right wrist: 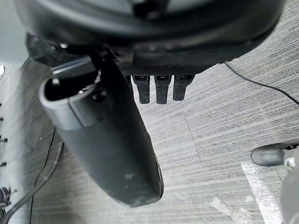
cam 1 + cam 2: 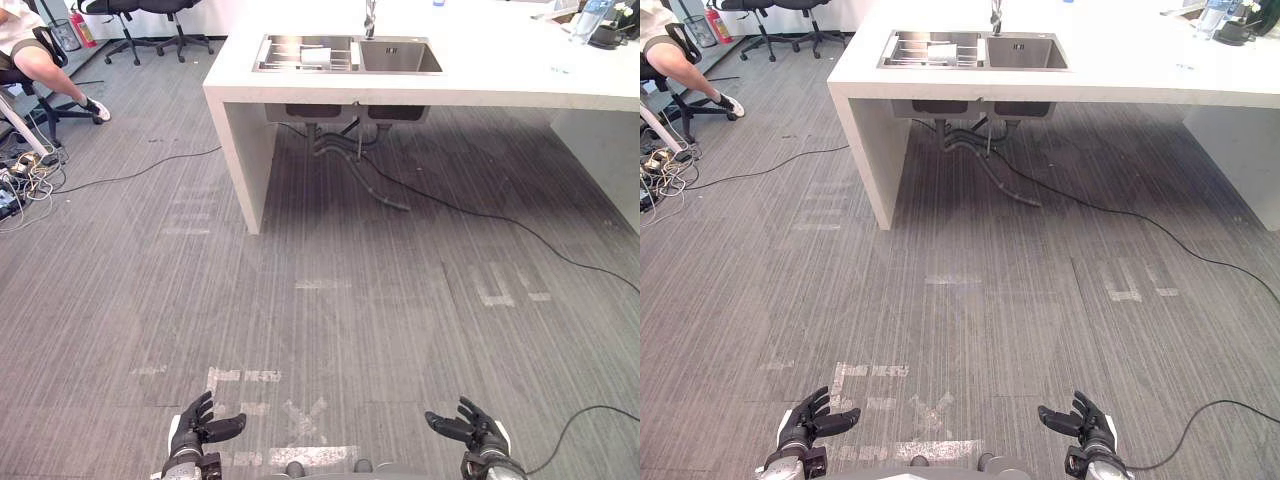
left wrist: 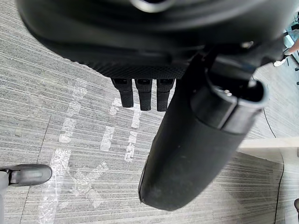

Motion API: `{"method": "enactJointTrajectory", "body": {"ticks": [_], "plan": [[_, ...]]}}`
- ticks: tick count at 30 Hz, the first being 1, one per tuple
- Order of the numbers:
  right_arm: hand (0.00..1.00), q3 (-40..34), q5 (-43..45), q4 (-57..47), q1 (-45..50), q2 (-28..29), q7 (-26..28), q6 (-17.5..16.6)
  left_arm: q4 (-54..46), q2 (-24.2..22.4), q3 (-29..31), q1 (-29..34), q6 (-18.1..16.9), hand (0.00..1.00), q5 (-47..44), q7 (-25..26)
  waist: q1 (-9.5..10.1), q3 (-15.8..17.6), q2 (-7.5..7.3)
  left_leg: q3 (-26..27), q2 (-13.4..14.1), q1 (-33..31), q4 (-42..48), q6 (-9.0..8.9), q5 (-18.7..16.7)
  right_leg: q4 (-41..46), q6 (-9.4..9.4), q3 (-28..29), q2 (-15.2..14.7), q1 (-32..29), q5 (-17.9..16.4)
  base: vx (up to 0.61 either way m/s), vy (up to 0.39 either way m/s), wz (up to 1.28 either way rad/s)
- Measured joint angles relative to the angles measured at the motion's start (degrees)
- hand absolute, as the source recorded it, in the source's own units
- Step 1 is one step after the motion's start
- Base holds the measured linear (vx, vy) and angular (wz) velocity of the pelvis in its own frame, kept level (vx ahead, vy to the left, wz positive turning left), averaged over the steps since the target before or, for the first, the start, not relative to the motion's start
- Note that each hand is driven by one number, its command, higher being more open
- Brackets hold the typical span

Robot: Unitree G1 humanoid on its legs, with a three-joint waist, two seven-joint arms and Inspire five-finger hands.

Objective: Walk over to the sink, pick up the cup, carry it to the dishwasher, place the cup inside the dishwasher, then close the dishwasher door

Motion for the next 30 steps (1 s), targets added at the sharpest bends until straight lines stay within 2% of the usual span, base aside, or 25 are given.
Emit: {"method": "enactJointTrajectory", "body": {"ticks": [23,27,30], "plan": [[0.90,-1.7,1.5,0.8,-1.8,0.0,-0.9,0.0,-0.8,-1.2,-0.4,-0.2,0.0,0.90,-2.2,-0.1,-0.07,0.3,0.49,0.0,-0.4,-0.6,-1.7,0.01,0.8,-1.2,0.26,-0.1,-0.3,-0.8,0.7,0.00,0.000,0.00],[0.90,-1.7,1.5,-1.0,-2.4,0.0,-1.1,0.1,-3.2,-1.4,-1.3,0.0,0.0,0.90,-2.3,0.1,0.06,1.2,1.01,0.8,-0.5,-2.3,-0.5,0.30,-0.8,-0.7,0.41,0.4,-0.4,-2.3,0.2,0.03,0.008,-0.07],[0.90,-1.6,1.5,-1.7,-3.5,0.0,-1.5,0.1,-4.7,-1.7,-1.6,0.0,0.0,0.90,-2.5,0.1,0.22,2.1,0.67,2.6,-1.2,-4.2,4.9,1.38,-5.6,6.2,1.97,1.5,-1.9,-5.2,-5.1,0.08,0.035,-0.11]]}}
